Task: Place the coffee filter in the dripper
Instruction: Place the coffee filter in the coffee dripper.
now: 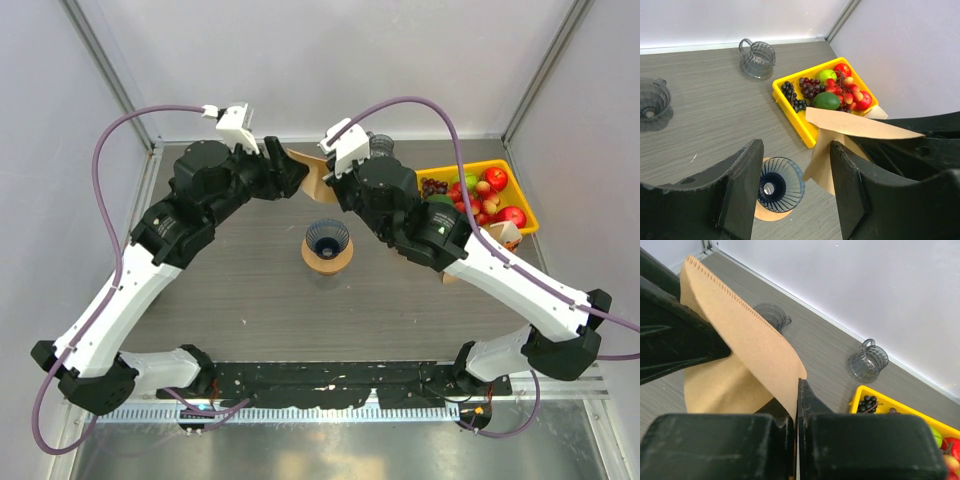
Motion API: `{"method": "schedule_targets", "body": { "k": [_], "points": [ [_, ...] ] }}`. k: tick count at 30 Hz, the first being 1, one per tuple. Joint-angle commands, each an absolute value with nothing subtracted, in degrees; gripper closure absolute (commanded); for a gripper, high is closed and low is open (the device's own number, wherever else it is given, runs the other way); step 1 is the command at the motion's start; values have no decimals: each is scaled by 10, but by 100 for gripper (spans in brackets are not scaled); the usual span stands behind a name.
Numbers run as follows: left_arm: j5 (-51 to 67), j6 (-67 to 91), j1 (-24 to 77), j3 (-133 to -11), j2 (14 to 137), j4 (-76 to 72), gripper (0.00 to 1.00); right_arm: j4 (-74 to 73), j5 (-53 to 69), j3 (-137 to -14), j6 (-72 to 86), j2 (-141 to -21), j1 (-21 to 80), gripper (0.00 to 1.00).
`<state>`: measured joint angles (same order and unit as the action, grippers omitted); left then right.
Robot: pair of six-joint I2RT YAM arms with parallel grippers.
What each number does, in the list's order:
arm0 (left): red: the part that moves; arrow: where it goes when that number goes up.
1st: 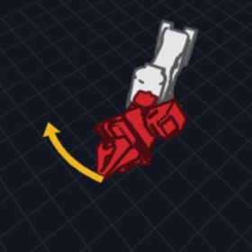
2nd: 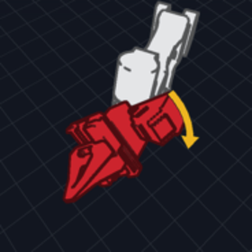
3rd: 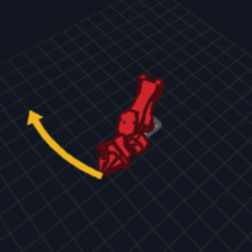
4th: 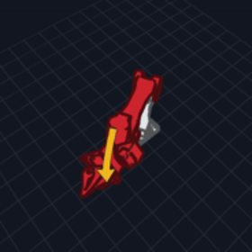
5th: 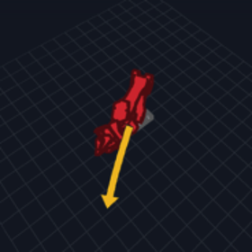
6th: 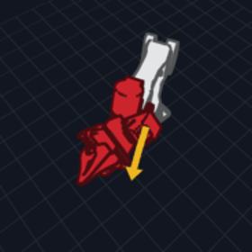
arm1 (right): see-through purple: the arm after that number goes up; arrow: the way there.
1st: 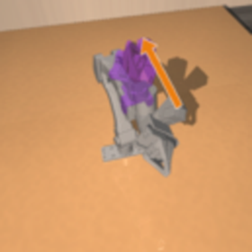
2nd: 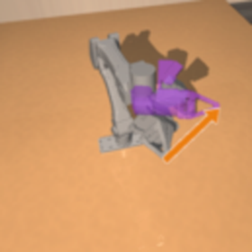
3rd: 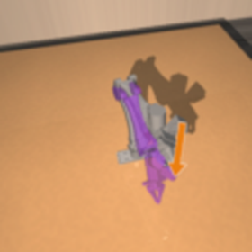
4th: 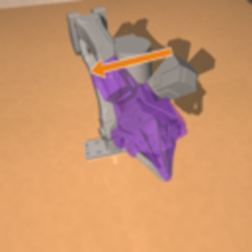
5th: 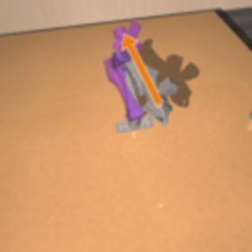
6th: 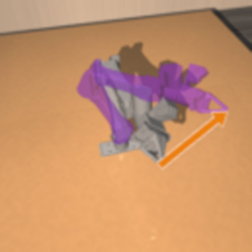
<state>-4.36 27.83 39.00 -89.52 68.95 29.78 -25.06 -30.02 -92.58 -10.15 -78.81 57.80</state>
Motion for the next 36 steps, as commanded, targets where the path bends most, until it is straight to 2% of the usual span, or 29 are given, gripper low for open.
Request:
{"method": "schedule_targets", "body": {
  "k": [1,6,18,28,36],
  "points": [
    [-69,294,394,-900,698,265,41,-237,-327,-960,-50,-796,584,95],
    [-74,301,393,-914,713,254,39,-226,-349,-964,-46,-812,595,95],
    [-73,360,393,-857,670,202,21,-195,-419,-946,-50,-821,604,95],
    [-92,380,393,-880,703,230,33,-199,-410,-959,-11,-826,605,95],
    [-105,392,393,-905,728,234,32,-208,-439,-974,15,-839,609,95]
  ]
}}
